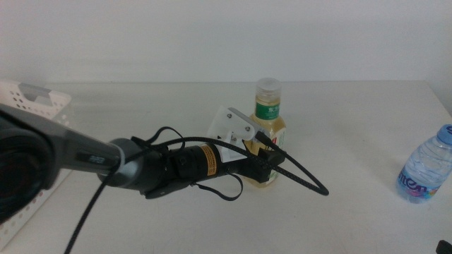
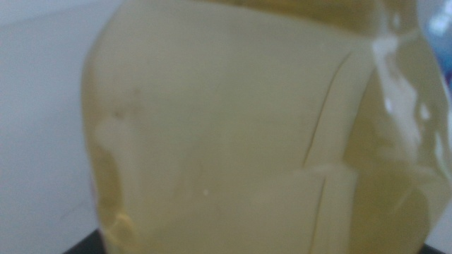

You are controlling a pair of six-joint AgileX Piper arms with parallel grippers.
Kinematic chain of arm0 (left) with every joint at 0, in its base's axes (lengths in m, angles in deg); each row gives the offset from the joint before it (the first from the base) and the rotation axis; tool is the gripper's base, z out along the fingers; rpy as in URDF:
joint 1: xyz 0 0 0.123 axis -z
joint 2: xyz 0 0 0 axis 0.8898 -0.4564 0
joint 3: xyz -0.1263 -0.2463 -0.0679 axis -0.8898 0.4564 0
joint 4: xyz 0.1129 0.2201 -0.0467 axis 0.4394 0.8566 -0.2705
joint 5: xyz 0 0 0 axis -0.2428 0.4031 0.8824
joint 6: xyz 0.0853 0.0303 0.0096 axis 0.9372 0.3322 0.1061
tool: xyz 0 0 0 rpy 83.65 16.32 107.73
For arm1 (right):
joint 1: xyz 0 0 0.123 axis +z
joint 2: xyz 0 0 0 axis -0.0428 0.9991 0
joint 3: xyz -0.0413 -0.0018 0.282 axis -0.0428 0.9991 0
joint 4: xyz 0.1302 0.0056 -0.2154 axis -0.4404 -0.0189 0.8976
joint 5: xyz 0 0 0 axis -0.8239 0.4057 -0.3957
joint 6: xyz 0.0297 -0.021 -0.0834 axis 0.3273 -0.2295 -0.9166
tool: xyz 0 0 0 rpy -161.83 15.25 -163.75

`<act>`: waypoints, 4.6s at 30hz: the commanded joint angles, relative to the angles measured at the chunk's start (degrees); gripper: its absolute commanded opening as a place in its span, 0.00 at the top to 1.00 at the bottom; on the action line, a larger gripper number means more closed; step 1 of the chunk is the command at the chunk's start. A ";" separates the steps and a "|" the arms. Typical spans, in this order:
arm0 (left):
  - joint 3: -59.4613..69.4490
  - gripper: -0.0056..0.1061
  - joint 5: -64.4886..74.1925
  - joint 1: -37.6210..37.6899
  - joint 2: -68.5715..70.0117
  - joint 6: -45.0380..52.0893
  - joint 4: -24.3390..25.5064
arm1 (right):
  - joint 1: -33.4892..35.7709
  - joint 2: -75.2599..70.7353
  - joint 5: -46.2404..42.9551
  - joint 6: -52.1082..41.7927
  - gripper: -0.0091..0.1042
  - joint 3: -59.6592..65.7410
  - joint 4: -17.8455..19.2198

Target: Use arms to grab the bottles and put them into the dustbin to the left of the table.

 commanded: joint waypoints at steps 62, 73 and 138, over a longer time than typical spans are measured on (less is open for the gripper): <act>-24.29 0.99 103.58 -29.00 43.69 38.92 -39.89 | -0.40 -1.54 -4.42 -0.28 0.31 -1.59 0.22; -33.18 0.99 120.82 -41.39 32.95 48.28 -40.31 | -0.40 -1.54 -4.42 -0.28 0.31 -1.59 0.22; -24.13 0.14 119.50 -44.07 25.57 51.34 -32.07 | -0.40 -1.54 -4.42 -0.28 0.31 -1.59 0.22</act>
